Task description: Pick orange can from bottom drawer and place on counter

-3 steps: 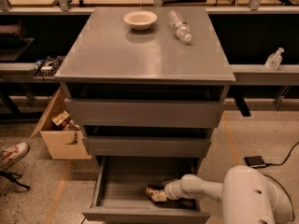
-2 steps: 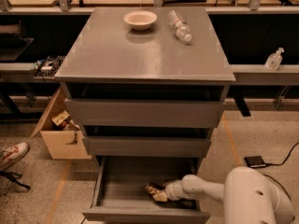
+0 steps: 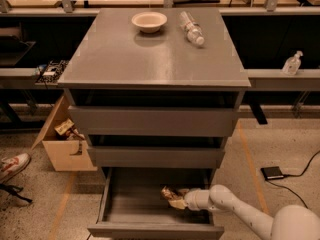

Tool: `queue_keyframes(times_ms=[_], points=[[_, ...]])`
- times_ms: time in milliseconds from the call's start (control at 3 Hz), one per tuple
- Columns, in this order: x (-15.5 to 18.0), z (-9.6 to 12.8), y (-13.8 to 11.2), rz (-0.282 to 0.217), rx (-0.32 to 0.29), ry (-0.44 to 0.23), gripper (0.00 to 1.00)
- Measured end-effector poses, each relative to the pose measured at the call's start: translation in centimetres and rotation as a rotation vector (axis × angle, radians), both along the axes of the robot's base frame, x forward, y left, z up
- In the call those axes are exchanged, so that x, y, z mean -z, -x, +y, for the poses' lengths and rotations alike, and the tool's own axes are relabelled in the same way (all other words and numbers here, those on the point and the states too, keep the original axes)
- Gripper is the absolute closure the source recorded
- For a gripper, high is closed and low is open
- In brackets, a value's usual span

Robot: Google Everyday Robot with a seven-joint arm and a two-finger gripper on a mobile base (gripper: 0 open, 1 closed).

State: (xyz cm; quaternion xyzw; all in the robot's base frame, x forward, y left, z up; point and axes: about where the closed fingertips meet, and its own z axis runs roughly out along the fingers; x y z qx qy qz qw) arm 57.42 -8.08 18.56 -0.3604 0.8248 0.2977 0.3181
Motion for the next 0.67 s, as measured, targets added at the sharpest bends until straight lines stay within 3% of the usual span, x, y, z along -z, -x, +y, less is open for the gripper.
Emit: queue_keyframes(times_ms=[333, 667], points=[[-6.4, -1.2, -1.6, -0.131, -0.045, -0.140, 1.00], [-12.3, -1.1, -1.8, -0.226, -0.183, -0.215, 1.00]])
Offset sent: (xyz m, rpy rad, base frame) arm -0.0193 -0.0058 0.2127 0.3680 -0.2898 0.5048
